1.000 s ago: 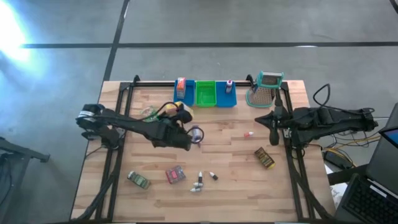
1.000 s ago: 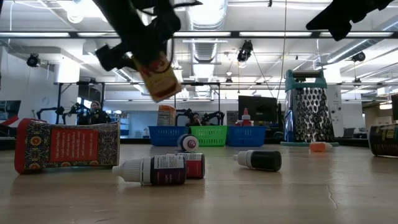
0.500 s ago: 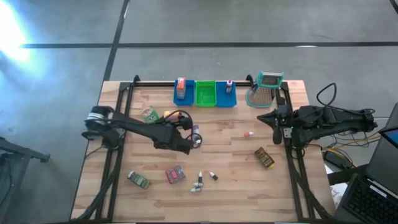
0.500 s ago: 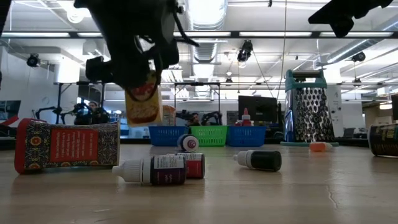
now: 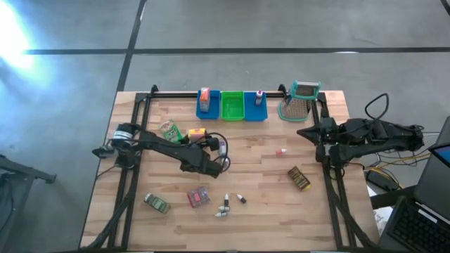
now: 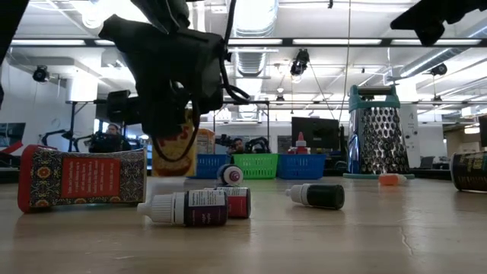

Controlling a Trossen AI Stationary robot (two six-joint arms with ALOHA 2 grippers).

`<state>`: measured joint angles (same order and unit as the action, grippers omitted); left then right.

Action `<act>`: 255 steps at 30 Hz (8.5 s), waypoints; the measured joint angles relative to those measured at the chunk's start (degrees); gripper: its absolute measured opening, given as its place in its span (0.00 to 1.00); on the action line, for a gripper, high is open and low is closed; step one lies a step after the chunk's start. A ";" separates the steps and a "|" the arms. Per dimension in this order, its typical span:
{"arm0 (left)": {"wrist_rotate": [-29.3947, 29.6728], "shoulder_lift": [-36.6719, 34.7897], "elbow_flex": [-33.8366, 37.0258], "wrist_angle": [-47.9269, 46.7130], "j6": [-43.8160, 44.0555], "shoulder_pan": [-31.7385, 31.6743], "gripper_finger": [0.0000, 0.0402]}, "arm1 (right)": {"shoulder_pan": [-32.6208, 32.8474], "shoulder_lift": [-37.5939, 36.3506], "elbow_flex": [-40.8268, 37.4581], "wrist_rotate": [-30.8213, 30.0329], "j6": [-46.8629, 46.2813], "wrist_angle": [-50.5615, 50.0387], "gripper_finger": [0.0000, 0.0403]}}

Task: Pick & Place Kitchen Items
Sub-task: Put the yellow cereal box into the left blue bin

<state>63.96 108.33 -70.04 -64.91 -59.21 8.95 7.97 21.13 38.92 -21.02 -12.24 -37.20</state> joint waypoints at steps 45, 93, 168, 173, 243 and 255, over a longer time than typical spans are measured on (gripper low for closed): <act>1.19 0.00 0.00 2.50 0.75 -0.02 0.89 | -0.02 -9.39 0.07 -6.03 -5.36 -8.32 0.02; 5.03 0.11 0.00 2.98 -7.90 1.66 0.99 | -0.02 -9.39 0.07 -6.03 -5.35 -8.32 0.02; 2.62 0.04 -9.34 -16.91 31.62 4.04 0.99 | 0.00 -9.37 0.07 -6.03 -5.34 -8.32 0.02; 0.09 -1.55 -17.67 -18.62 37.15 4.15 0.99 | 0.00 -9.38 0.07 -6.05 -5.34 -8.32 0.02; -42.40 -39.17 0.67 20.13 68.06 -2.09 0.99 | -0.02 -9.36 0.04 -6.05 -5.34 -8.25 0.02; -54.90 -40.13 3.90 20.10 60.53 -13.73 0.99 | 0.00 -9.36 0.04 -6.05 -5.34 -8.23 0.02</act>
<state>9.07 68.20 -66.14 -44.81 1.32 -4.77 7.97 11.77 38.96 -27.07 -17.58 -45.43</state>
